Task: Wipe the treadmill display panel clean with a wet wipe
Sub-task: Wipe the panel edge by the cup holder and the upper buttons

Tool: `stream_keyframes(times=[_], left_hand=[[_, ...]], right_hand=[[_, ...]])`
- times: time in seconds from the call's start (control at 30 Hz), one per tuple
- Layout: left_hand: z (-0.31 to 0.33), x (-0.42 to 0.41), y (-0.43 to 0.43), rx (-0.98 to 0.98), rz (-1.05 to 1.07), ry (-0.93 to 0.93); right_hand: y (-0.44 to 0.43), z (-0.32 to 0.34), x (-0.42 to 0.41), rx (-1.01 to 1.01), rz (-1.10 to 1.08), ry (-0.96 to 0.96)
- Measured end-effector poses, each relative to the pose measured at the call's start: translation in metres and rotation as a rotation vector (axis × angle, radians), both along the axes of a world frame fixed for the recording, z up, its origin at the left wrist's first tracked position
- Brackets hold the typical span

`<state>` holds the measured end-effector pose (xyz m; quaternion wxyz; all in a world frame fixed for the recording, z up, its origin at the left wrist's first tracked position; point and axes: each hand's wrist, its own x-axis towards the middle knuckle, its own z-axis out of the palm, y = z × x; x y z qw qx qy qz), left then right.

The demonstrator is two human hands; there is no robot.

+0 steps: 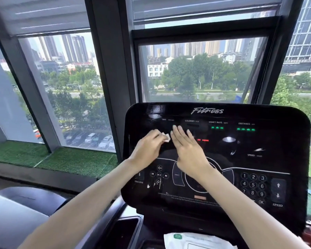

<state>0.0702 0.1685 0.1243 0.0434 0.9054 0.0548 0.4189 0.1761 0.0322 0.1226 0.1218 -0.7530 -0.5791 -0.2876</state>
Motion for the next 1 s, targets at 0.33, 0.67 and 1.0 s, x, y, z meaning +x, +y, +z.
stream_keyframes(times=[0.33,0.67,1.0], left_hand=[[0.014,0.0,0.019,-0.146,0.137,-0.135],[0.018,0.007,0.032,-0.293,0.391,-0.372],[0.021,0.01,0.021,-0.097,0.218,-0.208]], right_hand=[[0.001,-0.002,-0.001,0.036,0.0,0.004],[0.004,-0.003,-0.002,0.05,-0.006,-0.004],[0.003,0.0,-0.002,0.054,0.006,0.006]])
